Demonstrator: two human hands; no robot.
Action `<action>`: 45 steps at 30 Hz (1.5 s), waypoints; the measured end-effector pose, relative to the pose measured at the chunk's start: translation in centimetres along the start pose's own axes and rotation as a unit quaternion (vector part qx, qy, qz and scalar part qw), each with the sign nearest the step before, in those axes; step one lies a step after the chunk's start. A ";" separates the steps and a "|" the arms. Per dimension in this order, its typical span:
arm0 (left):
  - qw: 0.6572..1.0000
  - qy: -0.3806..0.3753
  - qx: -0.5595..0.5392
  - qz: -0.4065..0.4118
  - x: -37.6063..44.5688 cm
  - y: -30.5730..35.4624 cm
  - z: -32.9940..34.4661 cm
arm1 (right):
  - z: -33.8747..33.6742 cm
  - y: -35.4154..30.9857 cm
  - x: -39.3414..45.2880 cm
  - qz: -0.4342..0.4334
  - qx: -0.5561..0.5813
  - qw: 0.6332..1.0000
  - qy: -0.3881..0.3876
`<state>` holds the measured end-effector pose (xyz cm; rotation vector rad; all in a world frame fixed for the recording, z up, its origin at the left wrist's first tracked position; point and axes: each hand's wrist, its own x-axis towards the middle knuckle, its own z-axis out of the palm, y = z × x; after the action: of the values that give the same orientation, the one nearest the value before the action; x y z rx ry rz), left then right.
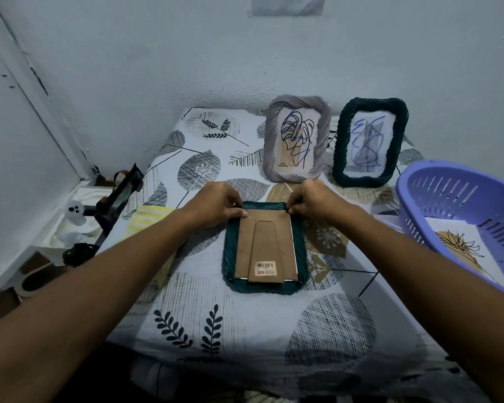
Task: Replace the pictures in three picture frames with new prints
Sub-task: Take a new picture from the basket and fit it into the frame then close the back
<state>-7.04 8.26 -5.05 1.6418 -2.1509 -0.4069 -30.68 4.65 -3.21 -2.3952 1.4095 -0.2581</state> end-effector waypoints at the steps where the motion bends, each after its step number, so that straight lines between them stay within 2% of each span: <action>1: 1.000 0.011 0.020 0.006 -0.3 0.2 0.1 | 0.2 -0.2 -0.4 0.009 -0.014 1.000 0.015; 3: 0.999 0.032 0.026 0.014 -1.5 0.8 -0.1 | 0.4 -0.8 -1.8 0.028 -0.017 0.998 0.052; 5: 1.000 0.017 0.001 0.025 -3.2 1.3 -0.5 | 0.3 -1.5 -3.5 0.043 0.008 0.998 0.051; 10: 0.992 -0.096 -0.068 0.038 -7.8 2.4 -1.3 | -0.5 -2.9 -8.6 0.052 0.087 0.990 -0.095; 14: 0.991 -0.114 -0.069 0.022 -9.2 2.9 -1.3 | 0.0 -3.4 -10.4 0.052 0.080 0.987 -0.131; 31: 0.991 -0.128 0.012 -0.037 -9.2 4.8 -1.0 | 1.4 -4.8 -11.5 0.090 0.039 0.994 -0.047; 39: 0.991 -0.103 0.042 -0.079 -9.6 5.6 -1.0 | 2.2 -4.9 -11.3 0.110 0.015 0.994 -0.012; 45: 0.986 -0.103 -0.002 -0.132 -10.3 6.3 -0.8 | 3.0 -4.7 -11.2 0.115 0.011 0.993 0.014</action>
<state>-9.66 19.88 -2.81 1.9667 -2.0749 -0.6852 -31.40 17.10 -3.98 -2.1933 1.6696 -0.2463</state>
